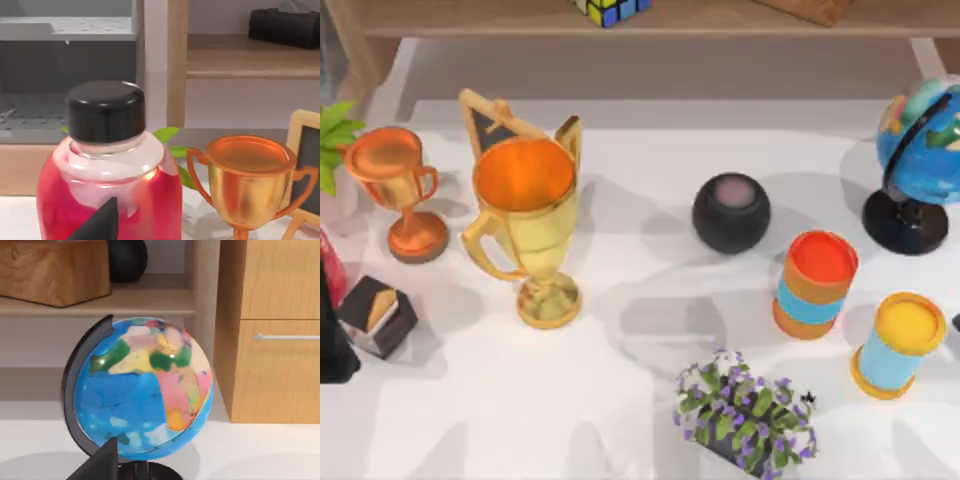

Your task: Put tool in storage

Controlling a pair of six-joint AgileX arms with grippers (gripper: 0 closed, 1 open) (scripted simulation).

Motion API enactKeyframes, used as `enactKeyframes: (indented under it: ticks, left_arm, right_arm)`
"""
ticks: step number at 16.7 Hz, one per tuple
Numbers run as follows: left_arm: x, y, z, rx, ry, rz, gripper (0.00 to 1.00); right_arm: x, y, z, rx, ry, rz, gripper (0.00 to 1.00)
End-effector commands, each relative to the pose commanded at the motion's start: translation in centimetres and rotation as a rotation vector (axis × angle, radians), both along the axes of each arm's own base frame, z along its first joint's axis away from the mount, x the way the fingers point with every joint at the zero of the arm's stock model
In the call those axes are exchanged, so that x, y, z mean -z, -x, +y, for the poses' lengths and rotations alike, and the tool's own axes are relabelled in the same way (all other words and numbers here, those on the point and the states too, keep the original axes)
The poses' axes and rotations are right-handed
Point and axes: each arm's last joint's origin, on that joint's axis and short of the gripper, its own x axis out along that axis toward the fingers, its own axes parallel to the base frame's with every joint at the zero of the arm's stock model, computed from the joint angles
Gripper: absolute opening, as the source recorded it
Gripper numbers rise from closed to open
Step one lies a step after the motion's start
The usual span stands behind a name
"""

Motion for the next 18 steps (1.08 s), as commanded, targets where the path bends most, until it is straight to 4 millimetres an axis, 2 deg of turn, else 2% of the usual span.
enactKeyframes:
  ticks: [4, 7, 10, 12, 14, 16, 18]
  left_arm:
    - [0.0, 0.0, 0.0, 0.0, 0.0, 0.0, 1.0]
    - [0.0, 0.0, 0.0, 0.0, 0.0, 0.0, 1.0]
    - [0.0, 0.0, 0.0, 0.0, 0.0, 0.0, 1.0]
    - [0.0, 0.0, 0.0, 0.0, 0.0, 0.0, 1.0]
    - [0.0, 0.0, 0.0, 0.0, 0.0, 0.0, 1.0]
    - [0.0, 0.0, 0.0, 0.0, 0.0, 0.0, 1.0]
    - [0.0, 0.0, 0.0, 0.0, 0.0, 0.0, 1.0]
  right_arm:
    - [-0.7, -0.1, 0.0, -0.005, 0.028, -0.015, 1.0]
    - [-3.3, -0.6, -0.2, -0.013, 0.136, -0.055, 1.0]
    - [-6.5, -2.4, -0.6, -0.008, 0.306, -0.083, 1.0]
    - [-8.5, -4.6, -1.2, 0.002, 0.442, -0.087, 1.0]
    - [-10.0, -7.7, -2.2, 0.013, 0.589, -0.081, 1.0]
    - [-10.7, -11.5, -3.7, 0.022, 0.74, -0.066, 1.0]
    - [-10.1, -15.6, -5.7, 0.027, 0.889, -0.047, 1.0]
